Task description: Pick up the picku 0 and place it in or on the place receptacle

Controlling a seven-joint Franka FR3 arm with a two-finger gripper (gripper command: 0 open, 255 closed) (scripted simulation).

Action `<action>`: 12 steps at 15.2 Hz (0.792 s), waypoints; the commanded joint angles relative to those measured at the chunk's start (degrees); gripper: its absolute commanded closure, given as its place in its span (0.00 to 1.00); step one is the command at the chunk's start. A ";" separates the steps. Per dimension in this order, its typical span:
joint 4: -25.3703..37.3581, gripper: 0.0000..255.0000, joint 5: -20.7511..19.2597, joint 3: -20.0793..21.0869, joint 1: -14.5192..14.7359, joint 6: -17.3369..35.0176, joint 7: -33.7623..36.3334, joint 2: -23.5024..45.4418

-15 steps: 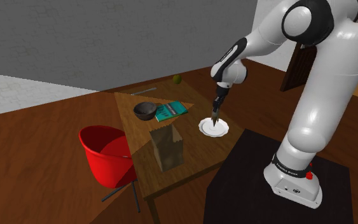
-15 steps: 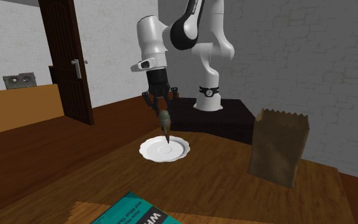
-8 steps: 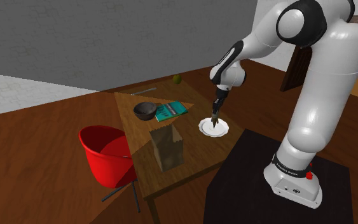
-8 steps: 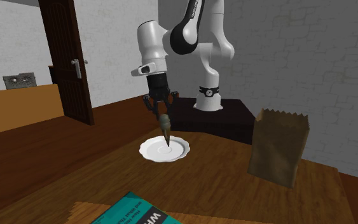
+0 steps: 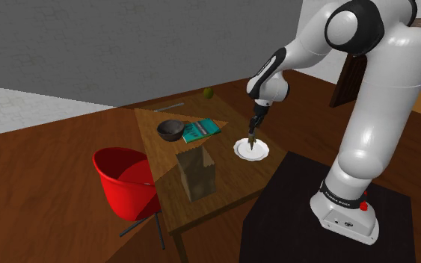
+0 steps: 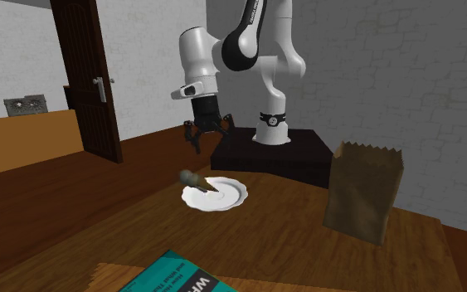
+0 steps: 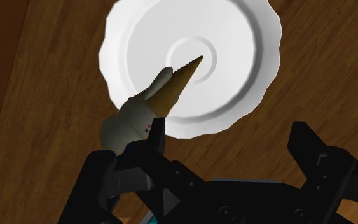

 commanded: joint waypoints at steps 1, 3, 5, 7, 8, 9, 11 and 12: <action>0.00 0.00 0.00 0.00 0.00 0.00 0.00 0.00; 0.07 0.00 -4.32 -1.26 -0.03 -3.16 2.98 -3.81; 0.49 0.00 -7.71 -1.96 -0.36 -6.20 5.31 -7.00; 0.49 0.00 -7.71 -1.86 -0.46 -6.20 5.31 -7.00; 0.48 0.00 -7.72 -1.86 -0.46 -6.20 5.31 -7.00; 0.48 0.00 -7.71 -1.86 -0.46 -6.20 5.31 -7.00; 0.49 0.00 -7.71 -1.86 -0.46 -6.20 5.31 -7.00; 0.49 0.00 -7.71 -1.86 -0.46 -6.20 5.31 -7.00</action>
